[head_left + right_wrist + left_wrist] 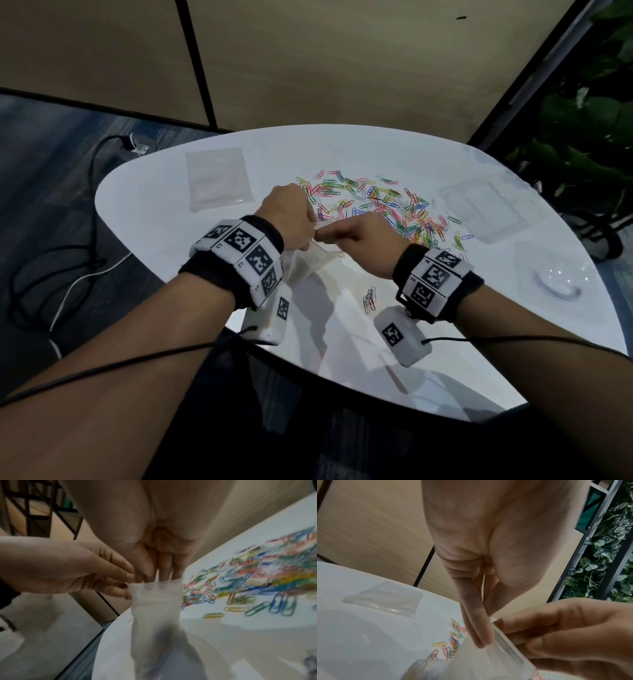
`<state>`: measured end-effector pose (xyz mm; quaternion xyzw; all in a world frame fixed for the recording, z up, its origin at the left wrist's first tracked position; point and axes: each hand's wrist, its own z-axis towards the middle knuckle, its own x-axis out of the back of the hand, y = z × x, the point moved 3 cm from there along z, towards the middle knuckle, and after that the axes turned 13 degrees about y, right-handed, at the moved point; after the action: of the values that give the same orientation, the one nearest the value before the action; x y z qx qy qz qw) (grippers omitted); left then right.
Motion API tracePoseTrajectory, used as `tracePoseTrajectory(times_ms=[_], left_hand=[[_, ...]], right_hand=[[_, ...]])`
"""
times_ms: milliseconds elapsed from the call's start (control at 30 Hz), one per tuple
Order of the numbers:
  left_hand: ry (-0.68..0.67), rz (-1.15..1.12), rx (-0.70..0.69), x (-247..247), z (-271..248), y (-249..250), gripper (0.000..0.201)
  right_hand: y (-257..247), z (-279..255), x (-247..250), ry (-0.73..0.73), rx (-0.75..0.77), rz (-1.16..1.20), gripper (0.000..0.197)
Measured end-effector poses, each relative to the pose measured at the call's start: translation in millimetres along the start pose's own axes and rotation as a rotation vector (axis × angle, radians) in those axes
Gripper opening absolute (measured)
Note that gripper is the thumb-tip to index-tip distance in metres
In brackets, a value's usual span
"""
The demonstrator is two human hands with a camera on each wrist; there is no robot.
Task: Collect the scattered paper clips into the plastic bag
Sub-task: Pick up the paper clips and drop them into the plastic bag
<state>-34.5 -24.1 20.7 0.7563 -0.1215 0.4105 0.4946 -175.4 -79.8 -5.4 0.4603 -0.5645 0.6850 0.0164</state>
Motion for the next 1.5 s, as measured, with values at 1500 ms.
tracePoseTrajectory(times_ms=[1500], left_hand=[[-0.104,0.083,0.017,-25,5,20,0.029]], right_hand=[[39,1,37,0.163,-0.613,0.965,0.022]])
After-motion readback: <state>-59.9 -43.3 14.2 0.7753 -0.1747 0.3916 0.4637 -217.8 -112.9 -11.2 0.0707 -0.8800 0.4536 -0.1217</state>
